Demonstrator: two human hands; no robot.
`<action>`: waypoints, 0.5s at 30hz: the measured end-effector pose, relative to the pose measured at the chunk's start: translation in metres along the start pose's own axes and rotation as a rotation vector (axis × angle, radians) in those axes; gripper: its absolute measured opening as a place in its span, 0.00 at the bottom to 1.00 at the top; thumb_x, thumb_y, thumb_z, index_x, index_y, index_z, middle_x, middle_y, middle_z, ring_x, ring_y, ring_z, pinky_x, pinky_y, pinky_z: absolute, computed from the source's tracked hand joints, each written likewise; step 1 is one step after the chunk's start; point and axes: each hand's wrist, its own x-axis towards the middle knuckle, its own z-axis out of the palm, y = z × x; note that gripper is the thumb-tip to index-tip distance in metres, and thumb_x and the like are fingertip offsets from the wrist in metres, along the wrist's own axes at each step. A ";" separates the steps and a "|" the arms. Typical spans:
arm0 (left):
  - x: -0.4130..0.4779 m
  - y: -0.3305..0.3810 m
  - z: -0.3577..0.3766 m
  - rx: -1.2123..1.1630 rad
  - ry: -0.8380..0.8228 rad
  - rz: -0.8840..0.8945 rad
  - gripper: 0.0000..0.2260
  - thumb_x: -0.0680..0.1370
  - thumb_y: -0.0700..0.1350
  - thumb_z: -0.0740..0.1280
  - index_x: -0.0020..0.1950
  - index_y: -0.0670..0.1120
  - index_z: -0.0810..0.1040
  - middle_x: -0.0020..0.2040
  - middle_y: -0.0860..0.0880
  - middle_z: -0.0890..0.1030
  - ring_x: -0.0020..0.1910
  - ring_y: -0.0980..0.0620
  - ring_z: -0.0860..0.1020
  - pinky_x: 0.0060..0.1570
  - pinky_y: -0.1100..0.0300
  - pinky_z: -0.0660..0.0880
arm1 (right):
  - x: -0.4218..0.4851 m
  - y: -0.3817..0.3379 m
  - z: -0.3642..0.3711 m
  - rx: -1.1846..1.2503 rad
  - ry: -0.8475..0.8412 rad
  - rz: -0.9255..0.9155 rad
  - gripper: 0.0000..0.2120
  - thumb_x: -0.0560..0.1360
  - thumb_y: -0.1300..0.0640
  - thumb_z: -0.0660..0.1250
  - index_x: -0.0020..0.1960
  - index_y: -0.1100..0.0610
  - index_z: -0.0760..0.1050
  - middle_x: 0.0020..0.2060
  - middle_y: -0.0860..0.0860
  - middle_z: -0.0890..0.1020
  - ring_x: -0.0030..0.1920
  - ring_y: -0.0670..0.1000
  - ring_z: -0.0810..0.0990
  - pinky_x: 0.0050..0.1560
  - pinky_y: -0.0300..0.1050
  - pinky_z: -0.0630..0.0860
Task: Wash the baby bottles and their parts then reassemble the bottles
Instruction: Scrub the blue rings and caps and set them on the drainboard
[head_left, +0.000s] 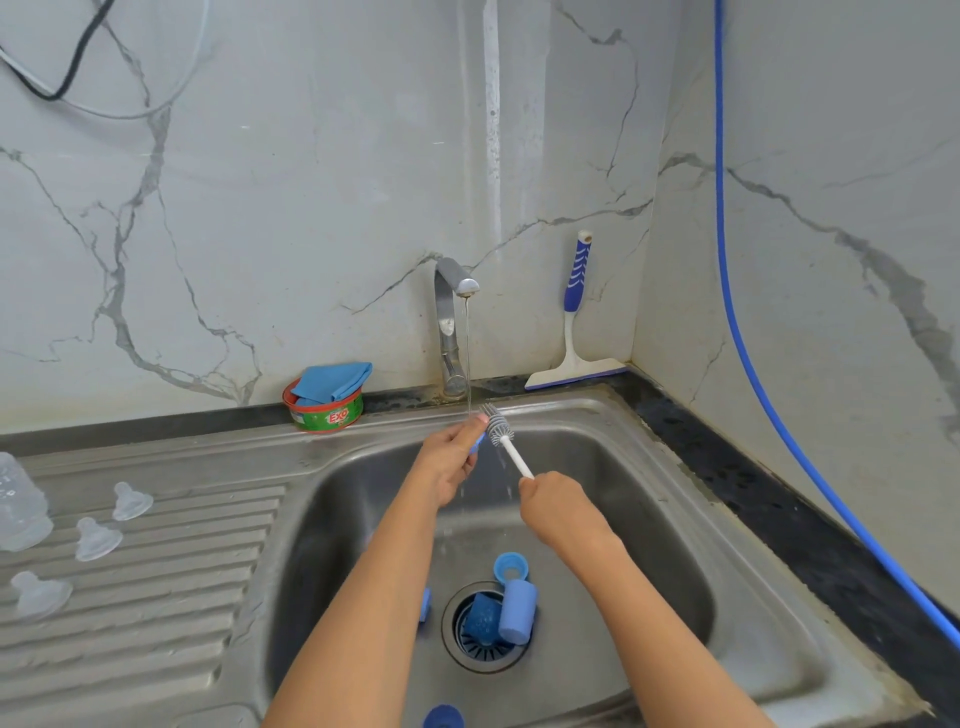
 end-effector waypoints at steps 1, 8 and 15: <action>-0.001 0.002 -0.003 -0.023 -0.020 -0.005 0.11 0.75 0.50 0.72 0.50 0.43 0.81 0.42 0.49 0.77 0.38 0.56 0.72 0.40 0.66 0.74 | -0.001 0.000 -0.001 0.031 0.014 0.014 0.17 0.83 0.61 0.47 0.63 0.64 0.70 0.47 0.56 0.76 0.43 0.54 0.68 0.42 0.44 0.67; 0.002 0.000 -0.017 -0.186 0.083 -0.023 0.10 0.73 0.43 0.74 0.48 0.38 0.79 0.42 0.46 0.80 0.38 0.55 0.76 0.39 0.67 0.77 | 0.004 0.003 0.006 -0.084 -0.071 -0.011 0.12 0.82 0.53 0.50 0.46 0.57 0.67 0.32 0.50 0.66 0.30 0.46 0.63 0.31 0.39 0.62; 0.002 0.009 -0.015 -0.227 -0.002 -0.077 0.06 0.80 0.38 0.61 0.46 0.37 0.74 0.44 0.40 0.77 0.38 0.51 0.74 0.31 0.66 0.75 | 0.000 0.000 0.004 -0.128 -0.101 -0.067 0.12 0.82 0.53 0.50 0.48 0.57 0.68 0.32 0.51 0.66 0.30 0.47 0.63 0.31 0.39 0.62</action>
